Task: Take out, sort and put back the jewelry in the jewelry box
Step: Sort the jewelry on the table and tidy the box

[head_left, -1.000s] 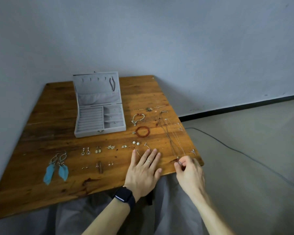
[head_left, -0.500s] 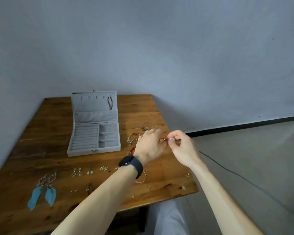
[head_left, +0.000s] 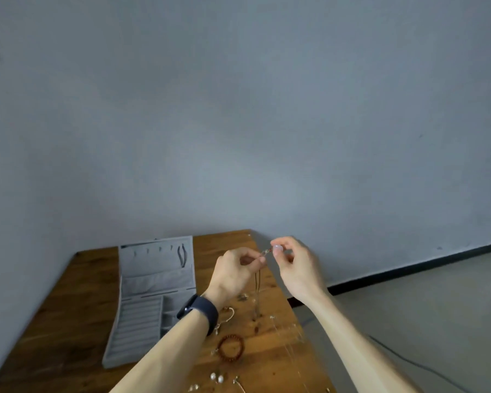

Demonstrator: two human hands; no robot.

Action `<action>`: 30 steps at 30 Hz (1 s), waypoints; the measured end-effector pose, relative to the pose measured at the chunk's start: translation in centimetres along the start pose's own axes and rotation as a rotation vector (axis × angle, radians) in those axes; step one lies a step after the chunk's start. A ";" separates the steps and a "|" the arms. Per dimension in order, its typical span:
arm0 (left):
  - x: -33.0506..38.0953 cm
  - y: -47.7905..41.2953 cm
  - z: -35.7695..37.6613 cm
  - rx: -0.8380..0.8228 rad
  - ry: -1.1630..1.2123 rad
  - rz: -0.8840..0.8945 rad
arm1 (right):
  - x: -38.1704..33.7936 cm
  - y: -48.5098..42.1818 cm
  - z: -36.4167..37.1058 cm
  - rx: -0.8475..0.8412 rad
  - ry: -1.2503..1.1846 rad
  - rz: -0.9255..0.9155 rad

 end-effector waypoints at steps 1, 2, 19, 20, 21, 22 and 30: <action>0.5 -0.2 -0.5 0.002 0.015 0.000 | -0.7 -0.6 -0.3 0.038 0.001 -0.025; 1.0 -0.3 -1.0 0.005 0.033 0.002 | -1.4 -1.1 -0.6 0.073 -0.003 -0.045; -0.6 3.1 -12.4 -0.117 0.376 -0.173 | -3.1 -3.0 2.1 0.214 -0.197 0.056; -1.2 3.5 -13.4 -0.126 0.352 -0.178 | -2.7 -3.0 2.4 0.210 -0.184 0.063; -1.7 4.0 -14.5 -0.119 0.350 -0.186 | -2.4 -2.9 2.8 0.205 -0.167 0.070; -2.4 4.4 -15.7 -0.102 0.351 -0.198 | -2.0 -2.8 3.3 0.201 -0.148 0.081; -9.6 8.0 -23.6 0.000 -0.014 -0.350 | 2.2 -0.7 9.7 0.064 -0.025 0.126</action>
Point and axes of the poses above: each hand's wrist, its own y-axis away from the middle knuckle, its own z-axis out of the palm, x = y × z, the point moved 10 cm from there along -y, towards the middle knuckle, and after that the axes turned 5 degrees about -z, right-handed, at the moved point
